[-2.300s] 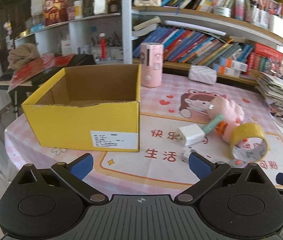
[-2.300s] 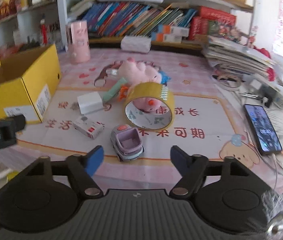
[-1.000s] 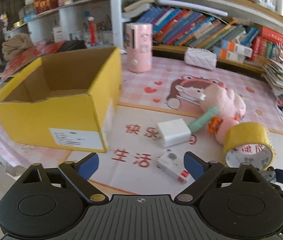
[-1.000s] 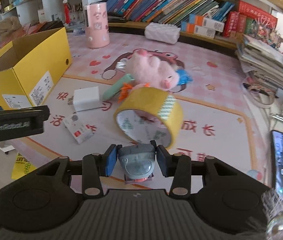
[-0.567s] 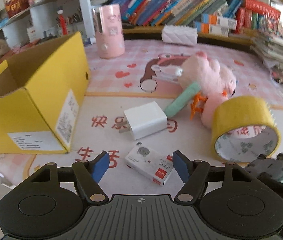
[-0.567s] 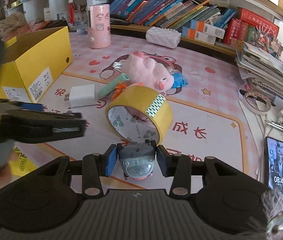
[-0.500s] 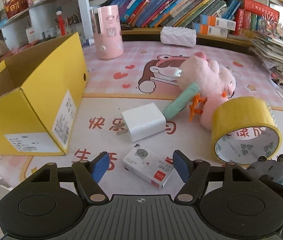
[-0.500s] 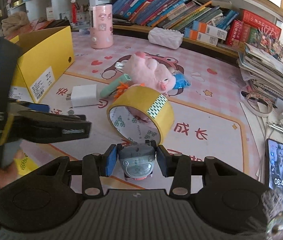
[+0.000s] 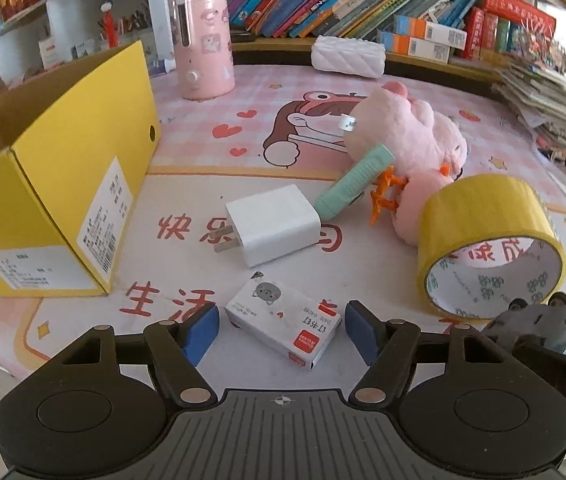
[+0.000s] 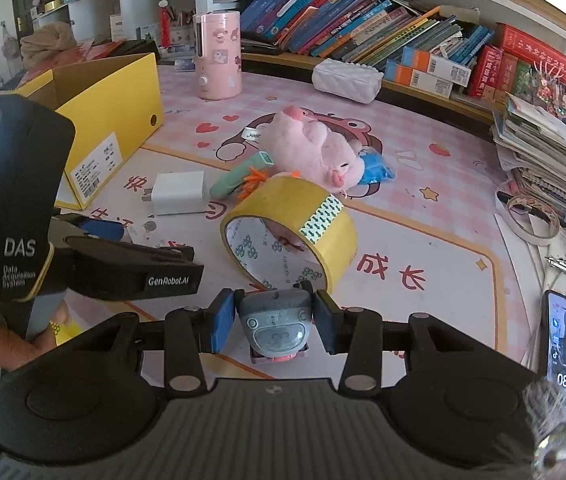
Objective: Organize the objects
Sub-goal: 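Grasp the white-and-red small box with the left gripper while the right gripper holds the toy car, then carry the toy car and small box with both grippers toward the yellow box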
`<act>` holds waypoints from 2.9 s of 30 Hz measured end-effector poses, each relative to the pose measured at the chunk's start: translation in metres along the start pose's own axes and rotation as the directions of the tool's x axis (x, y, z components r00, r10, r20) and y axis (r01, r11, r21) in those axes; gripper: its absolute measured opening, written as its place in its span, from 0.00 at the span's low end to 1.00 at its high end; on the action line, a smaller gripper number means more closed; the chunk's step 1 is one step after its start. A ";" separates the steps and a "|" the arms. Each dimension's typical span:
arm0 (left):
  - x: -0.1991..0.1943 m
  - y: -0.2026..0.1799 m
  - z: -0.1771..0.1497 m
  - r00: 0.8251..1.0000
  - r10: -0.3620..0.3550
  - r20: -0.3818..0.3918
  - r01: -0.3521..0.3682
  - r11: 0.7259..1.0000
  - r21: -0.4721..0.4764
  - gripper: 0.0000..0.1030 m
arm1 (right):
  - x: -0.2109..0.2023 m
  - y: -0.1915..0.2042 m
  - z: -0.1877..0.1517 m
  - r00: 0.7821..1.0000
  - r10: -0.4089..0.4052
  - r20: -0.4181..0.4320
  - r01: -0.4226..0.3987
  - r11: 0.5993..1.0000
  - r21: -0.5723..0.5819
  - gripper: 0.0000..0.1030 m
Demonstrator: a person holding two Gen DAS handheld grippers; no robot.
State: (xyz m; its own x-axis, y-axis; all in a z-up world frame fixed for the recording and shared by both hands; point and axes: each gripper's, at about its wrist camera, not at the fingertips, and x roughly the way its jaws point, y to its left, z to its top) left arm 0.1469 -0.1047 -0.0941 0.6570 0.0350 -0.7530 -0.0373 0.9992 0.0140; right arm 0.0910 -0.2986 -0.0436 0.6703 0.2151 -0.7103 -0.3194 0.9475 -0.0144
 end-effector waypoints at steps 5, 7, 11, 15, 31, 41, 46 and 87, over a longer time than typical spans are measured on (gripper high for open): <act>-0.001 0.001 0.000 0.999 -0.026 0.020 0.026 1.000 0.011 0.57 | 0.001 -0.001 0.001 1.000 0.009 -0.001 -0.009 1.000 -0.003 0.39; -0.004 0.004 0.002 0.999 -0.042 0.010 0.042 0.999 -0.015 0.57 | 0.001 -0.001 0.001 1.000 0.010 0.000 -0.010 1.000 -0.001 0.39; -0.026 0.005 0.007 0.997 -0.049 0.062 0.051 0.998 -0.032 0.57 | 0.001 0.000 0.003 1.000 0.014 0.006 -0.014 1.000 0.001 0.39; -0.051 0.015 0.013 0.995 -0.030 0.093 0.039 0.995 -0.094 0.57 | 0.001 0.004 0.006 0.999 0.029 0.013 -0.029 1.000 0.005 0.39; -0.112 0.080 -0.008 0.986 0.011 0.165 0.021 0.981 -0.191 0.57 | -0.020 0.065 0.019 0.993 0.083 0.085 -0.078 0.996 -0.053 0.39; -0.145 0.151 -0.041 0.983 0.041 0.179 -0.009 0.984 -0.177 0.57 | -0.031 0.148 0.019 0.996 0.036 0.079 -0.033 0.999 -0.041 0.39; -0.164 0.197 -0.063 0.984 0.062 0.168 -0.030 0.982 -0.185 0.57 | -0.037 0.200 0.012 0.998 0.033 0.062 -0.030 0.999 -0.036 0.39; -0.207 0.297 -0.098 0.969 -0.023 0.244 0.054 0.991 -0.120 0.57 | -0.072 0.325 0.004 0.991 -0.069 0.115 0.068 0.998 0.008 0.39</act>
State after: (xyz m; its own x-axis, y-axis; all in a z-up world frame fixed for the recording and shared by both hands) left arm -0.0739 0.1826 0.0015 0.8216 0.0154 -0.5698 -0.0916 0.9902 -0.1053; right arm -0.0586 -0.0052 0.0057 0.7632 0.1752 -0.6219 -0.2672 0.9620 -0.0569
